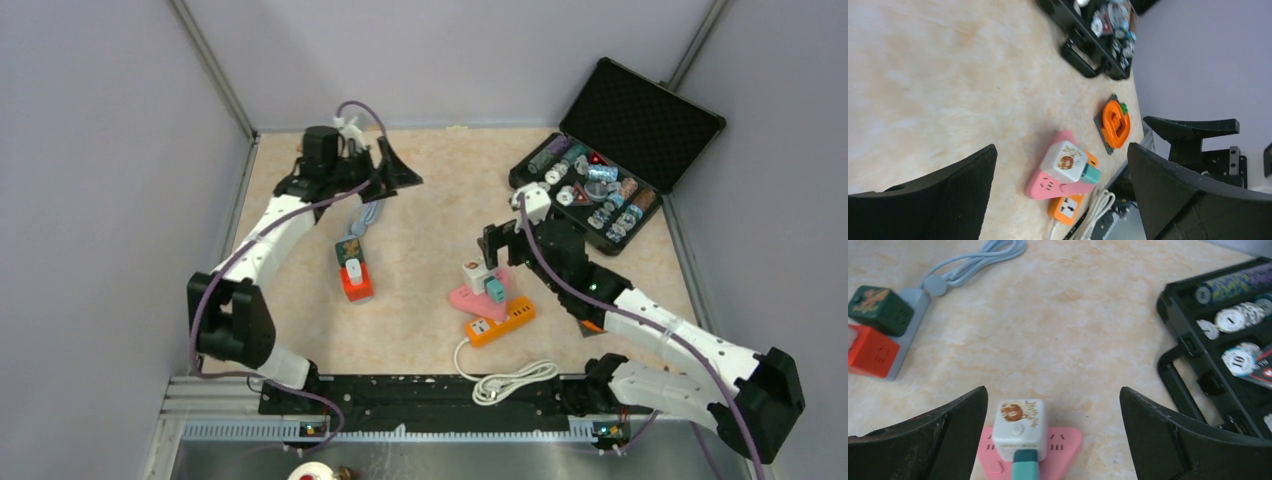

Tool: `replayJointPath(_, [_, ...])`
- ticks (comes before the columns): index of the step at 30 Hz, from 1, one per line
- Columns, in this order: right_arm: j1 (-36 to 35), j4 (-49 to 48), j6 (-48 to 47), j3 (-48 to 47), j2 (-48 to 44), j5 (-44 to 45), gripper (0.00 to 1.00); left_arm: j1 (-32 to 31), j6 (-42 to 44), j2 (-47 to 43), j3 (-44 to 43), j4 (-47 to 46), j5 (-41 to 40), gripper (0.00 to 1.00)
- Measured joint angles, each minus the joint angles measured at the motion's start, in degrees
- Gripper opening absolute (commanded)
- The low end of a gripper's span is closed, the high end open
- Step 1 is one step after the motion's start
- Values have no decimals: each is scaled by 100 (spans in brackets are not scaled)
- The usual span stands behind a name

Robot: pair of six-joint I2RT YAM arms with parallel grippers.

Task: Insert the plug
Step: Reset both arms

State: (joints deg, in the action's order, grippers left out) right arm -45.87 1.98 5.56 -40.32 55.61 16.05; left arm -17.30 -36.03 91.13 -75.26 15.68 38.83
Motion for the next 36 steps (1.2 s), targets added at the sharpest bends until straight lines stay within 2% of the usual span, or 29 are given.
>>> replayJointPath(6, [1117,144,365,4,61,-98,99,1388,236,-1322,999,-107,-866,99])
replayJointPath(9, [1733,173,546,26,125,-162,99,1943,448,-1926,1703,-114,-1792,99])
replayJointPath(13, [2218,-46,708,361,144,208,97,2122,962,-2736,2879,-516,-3167,99])
replayJointPath(18, [2627,-745,595,1344,107,651,95,2122,1878,-3309,4356,-1635,-4068,99])
replayJointPath(24, [2903,-1958,175,2155,470,1069,96,2120,2533,-2973,5348,-3023,-4450,99])
replayJointPath(28, [3016,-3047,-116,2511,1246,1003,98,2120,2723,-2135,5928,-4940,-4358,99])
replayJointPath(33, [3224,-4376,-721,2566,2103,568,99,2107,3176,-1187,5901,-6033,-4022,99])
replayJointPath(36, [3550,-5073,-782,2566,2446,382,99,2107,3272,-702,5877,-6651,-4046,99])
